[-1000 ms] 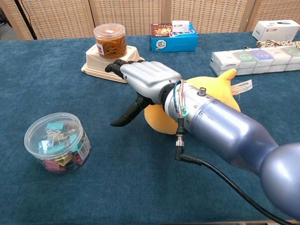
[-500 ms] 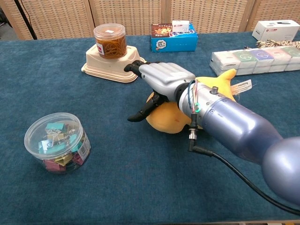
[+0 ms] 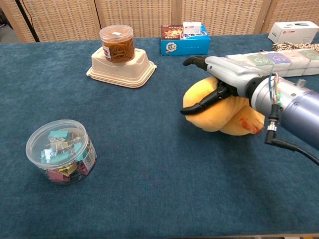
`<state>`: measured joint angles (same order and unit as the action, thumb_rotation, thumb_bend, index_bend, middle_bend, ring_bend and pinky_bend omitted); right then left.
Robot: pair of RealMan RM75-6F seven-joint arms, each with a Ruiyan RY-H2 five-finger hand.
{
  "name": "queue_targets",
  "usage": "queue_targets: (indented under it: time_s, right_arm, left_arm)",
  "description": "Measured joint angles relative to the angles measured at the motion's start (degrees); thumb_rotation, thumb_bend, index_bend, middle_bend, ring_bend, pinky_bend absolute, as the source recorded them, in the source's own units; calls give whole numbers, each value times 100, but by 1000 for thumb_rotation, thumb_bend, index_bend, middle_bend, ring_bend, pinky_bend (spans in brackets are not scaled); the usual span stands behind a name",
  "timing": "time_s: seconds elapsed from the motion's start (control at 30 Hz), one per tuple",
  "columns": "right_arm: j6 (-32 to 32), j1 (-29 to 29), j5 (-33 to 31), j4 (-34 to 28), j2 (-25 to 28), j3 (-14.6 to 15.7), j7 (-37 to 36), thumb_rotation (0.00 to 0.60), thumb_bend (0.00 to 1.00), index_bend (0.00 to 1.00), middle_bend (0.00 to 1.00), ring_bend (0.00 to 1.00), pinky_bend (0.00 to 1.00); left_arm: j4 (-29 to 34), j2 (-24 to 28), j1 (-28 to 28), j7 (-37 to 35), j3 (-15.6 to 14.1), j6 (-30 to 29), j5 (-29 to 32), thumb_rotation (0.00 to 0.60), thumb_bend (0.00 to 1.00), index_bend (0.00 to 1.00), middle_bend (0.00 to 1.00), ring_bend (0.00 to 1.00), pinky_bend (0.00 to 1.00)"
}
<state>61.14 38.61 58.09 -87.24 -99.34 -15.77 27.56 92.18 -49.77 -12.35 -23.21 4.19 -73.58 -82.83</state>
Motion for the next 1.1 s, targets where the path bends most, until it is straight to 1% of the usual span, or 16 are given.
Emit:
queue_targets:
  time_s: [0.1,0.27,0.4,0.47,0.5,0.53,0.6,0.67,0.73,0.77,0.83,0.93,1.1]
  right_arm:
    - [-8,-72,-49,-178,144,46,-119,390,0,0,0,0,0]
    - [-232,-68,-57,-495,252,127,-385,391,0,0,0,0,0]
    - [-314,3,72,-534,233,174,-473,389,0,0,0,0,0]
    - [-329,53,199,-492,181,190,-553,376,0,0,0,0,0]
    - [-329,75,268,-452,148,198,-576,366,0,0,0,0,0]
    - [-323,102,365,-387,98,209,-611,337,0,0,0,0,0]
    - [-293,137,520,-278,12,222,-673,241,0,0,0,0,0]
    - [-210,170,719,-138,-104,230,-761,164,0,0,0,0,0]
    - [-105,207,900,17,-243,231,-837,110,0,0,0,0,0]
    - [-57,223,947,65,-298,229,-853,91,0,0,0,0,0]
    - [19,248,982,112,-379,220,-824,77,0,0,0,0,0]
    - [77,270,965,105,-456,216,-669,73,0,0,0,0,0]
    - [93,311,967,45,-593,316,-451,72,0,0,0,0,0]
  left_arm:
    - [22,0,-16,31,-1,33,9,600,0,0,0,0,0]
    - [37,10,-23,24,-5,41,2,600,0,0,0,0,0]
    - [23,26,-18,-34,-5,34,1,600,0,0,0,0,0]
    - [10,34,-13,-76,-6,28,-4,600,0,0,0,0,0]
    - [4,38,-11,-95,-6,24,-8,600,0,0,0,0,0]
    - [-5,43,-9,-121,-6,21,-12,600,0,0,0,0,0]
    - [-18,51,-7,-163,-7,17,-19,600,0,0,0,0,0]
    - [-29,58,-5,-197,-7,14,-24,600,0,0,0,0,0]
    - [-40,65,-1,-227,-8,7,-29,600,0,0,0,0,0]
    - [-44,67,2,-239,-8,2,-30,600,0,0,0,0,0]
    - [-52,72,2,-258,-6,1,-27,600,0,0,0,0,0]
    - [-51,75,-4,-267,-5,11,-28,600,0,0,0,0,0]
    - [-35,77,-14,-238,-8,30,-24,600,0,0,0,0,0]
